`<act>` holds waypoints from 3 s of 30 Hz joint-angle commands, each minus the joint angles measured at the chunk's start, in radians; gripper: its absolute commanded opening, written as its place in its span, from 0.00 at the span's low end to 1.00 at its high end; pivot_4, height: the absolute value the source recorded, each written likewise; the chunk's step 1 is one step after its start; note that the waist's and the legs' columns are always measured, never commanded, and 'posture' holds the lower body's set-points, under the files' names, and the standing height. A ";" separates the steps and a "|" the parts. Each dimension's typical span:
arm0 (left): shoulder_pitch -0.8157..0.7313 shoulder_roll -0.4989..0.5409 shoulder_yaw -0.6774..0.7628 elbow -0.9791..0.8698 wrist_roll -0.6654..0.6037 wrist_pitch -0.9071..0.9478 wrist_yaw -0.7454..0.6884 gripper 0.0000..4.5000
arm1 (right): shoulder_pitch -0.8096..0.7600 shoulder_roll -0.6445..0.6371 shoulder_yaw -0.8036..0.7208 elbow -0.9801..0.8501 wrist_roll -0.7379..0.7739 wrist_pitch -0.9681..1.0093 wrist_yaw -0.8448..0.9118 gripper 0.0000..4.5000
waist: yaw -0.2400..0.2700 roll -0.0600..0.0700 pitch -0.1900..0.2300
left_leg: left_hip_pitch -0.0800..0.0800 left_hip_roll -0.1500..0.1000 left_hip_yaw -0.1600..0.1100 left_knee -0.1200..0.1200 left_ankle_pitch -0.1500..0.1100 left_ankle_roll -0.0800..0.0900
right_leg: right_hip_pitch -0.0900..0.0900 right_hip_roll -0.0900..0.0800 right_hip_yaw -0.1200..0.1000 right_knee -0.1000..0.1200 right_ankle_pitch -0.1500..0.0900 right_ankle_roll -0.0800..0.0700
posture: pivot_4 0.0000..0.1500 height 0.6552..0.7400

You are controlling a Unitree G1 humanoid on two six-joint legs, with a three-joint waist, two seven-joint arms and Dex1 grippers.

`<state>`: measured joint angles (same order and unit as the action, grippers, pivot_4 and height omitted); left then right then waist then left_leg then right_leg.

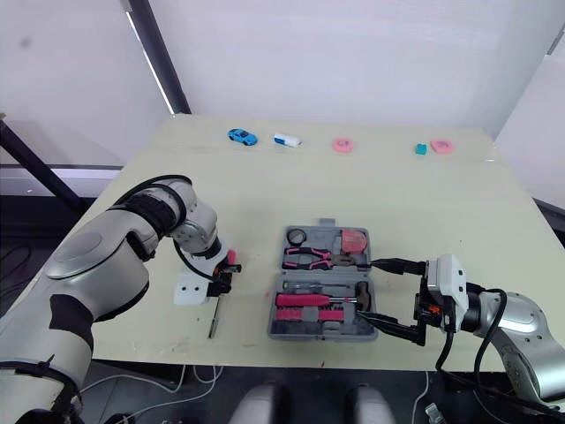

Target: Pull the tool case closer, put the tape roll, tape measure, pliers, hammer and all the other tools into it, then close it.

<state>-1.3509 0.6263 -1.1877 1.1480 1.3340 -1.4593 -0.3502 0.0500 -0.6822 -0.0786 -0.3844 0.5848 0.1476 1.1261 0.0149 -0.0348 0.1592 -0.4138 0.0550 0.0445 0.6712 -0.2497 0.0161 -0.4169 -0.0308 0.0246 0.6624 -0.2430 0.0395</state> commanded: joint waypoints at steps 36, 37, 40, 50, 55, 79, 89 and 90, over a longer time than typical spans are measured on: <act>0.544 0.004 1.223 -0.932 -1.466 2.193 -0.643 0.08 | -0.015 0.016 0.008 -0.013 0.000 -0.019 0.005 1.00 | -0.018 0.000 0.000 | -0.001 0.001 -0.007 0.011 0.000 0.000 | 0.000 0.001 -0.005 0.013 0.000 0.000 | 1.00 1.00; 0.548 -0.006 1.256 -0.976 -1.493 2.311 -0.610 0.08 | -0.013 0.017 0.007 -0.013 0.001 -0.021 0.006 1.00 | -0.020 0.000 0.000 | -0.001 0.001 -0.008 0.012 0.000 0.000 | 0.000 0.001 -0.005 0.014 0.000 0.000 | 1.00 1.00; 0.561 -0.028 1.324 -1.104 -1.544 2.583 -0.513 0.08 | -0.008 0.017 0.003 -0.008 0.004 -0.024 0.012 1.00 | -0.026 0.000 0.000 | 0.000 0.000 -0.008 0.013 0.000 0.000 | 0.001 0.001 -0.005 0.015 0.000 0.000 | 1.00 1.00; 0.705 -0.014 1.426 -1.422 -1.675 3.074 -0.255 0.08 | -0.034 0.025 -0.019 0.048 0.020 -0.044 0.027 1.00 | -0.029 0.001 0.000 | 0.001 0.000 -0.011 0.013 0.000 0.000 | 0.001 0.001 -0.004 0.016 0.000 0.000 | 1.00 1.00; 0.810 0.044 1.463 -1.444 -1.840 3.074 -0.095 0.08 | -0.056 0.031 -0.029 0.075 0.028 -0.048 0.032 1.00 | -0.026 0.001 0.000 | 0.001 0.000 -0.014 0.013 0.000 0.000 | 0.001 0.000 -0.004 0.016 0.000 -0.001 | 1.00 1.00; 0.963 0.042 1.539 -1.199 -2.642 3.074 0.737 0.45 | -0.061 0.043 -0.046 0.085 0.038 -0.041 0.033 1.00 | -0.016 0.001 0.000 | 0.001 -0.003 -0.019 0.012 0.000 0.000 | 0.003 -0.003 -0.008 0.016 0.000 -0.001 | 1.00 1.00; 1.039 -0.011 1.590 -1.366 -2.557 3.073 0.749 0.99 | -0.055 0.044 -0.039 0.087 0.026 -0.045 0.038 1.00 | -0.020 0.001 0.000 | 0.001 -0.003 -0.019 0.012 0.000 -0.001 | 0.003 -0.003 -0.008 0.015 0.000 -0.001 | 1.00 1.00; 1.052 -0.013 1.592 -1.390 -2.550 3.073 0.743 0.99 | -0.055 0.045 -0.038 0.087 0.025 -0.046 0.038 1.00 | -0.020 0.001 0.000 | 0.001 -0.003 -0.019 0.012 0.000 -0.001 | 0.004 -0.003 -0.008 0.015 0.000 -0.001 | 1.00 1.00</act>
<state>-0.3113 0.6182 0.3853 -0.1691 -1.2274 1.6124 0.4065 -0.0041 -0.6361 -0.1037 -0.2716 0.6011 0.1193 1.1588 -0.0052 -0.0337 0.1594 -0.4123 0.0522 0.0256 0.6834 -0.2495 0.0156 -0.4134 -0.0341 0.0171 0.6774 -0.2432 0.0386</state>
